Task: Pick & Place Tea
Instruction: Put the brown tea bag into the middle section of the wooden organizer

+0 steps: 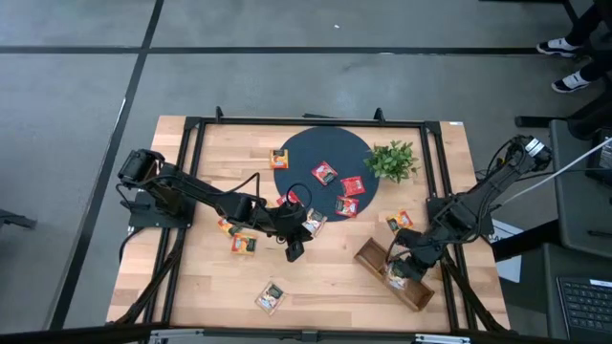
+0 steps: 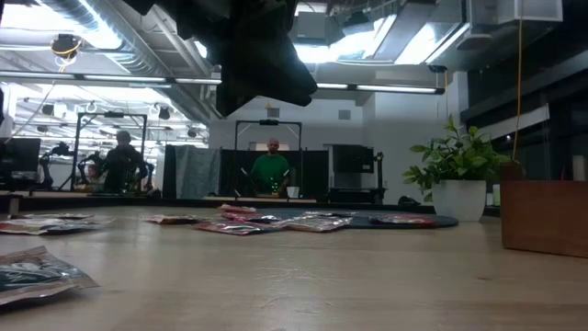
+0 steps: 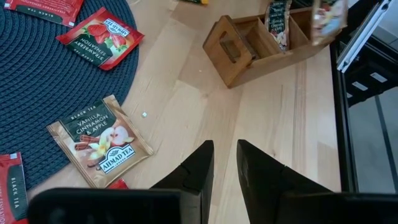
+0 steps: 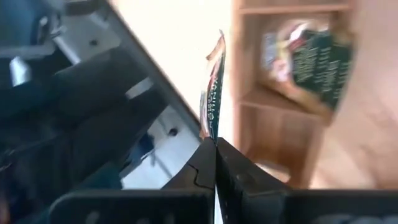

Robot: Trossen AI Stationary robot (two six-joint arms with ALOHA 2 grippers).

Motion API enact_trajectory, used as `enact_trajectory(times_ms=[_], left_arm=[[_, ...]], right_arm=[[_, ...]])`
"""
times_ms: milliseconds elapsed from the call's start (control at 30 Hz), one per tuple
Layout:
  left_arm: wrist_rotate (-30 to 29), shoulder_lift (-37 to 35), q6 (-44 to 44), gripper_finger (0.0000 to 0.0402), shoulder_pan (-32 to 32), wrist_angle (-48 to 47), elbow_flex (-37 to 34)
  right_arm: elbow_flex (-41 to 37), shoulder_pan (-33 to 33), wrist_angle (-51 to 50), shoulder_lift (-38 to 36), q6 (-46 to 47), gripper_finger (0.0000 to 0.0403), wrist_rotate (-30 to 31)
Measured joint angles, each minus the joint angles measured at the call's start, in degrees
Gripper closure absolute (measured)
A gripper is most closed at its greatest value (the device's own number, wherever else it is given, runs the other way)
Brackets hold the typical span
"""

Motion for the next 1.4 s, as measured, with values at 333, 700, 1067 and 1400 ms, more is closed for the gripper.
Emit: enact_trajectory(times_ms=[333,700,1067,1400], left_arm=[[-0.07,0.0,-0.82,0.0334,-0.01,0.0,0.01],[-0.2,0.0,-0.82,0.0334,-0.02,0.0,0.01],[-0.22,0.0,-0.83,0.0334,-0.02,0.0,0.01],[-0.23,0.0,-0.82,0.0334,0.0,0.0,0.01]], right_arm=[[0.0,1.84,-4.72,0.0,2.03,0.0399,7.6],[0.0,1.85,-6.26,0.0,2.48,0.0398,7.67],[0.0,1.83,-8.64,0.02,3.79,0.0363,7.68],[0.0,1.83,-9.86,0.04,4.97,0.0304,7.68]])
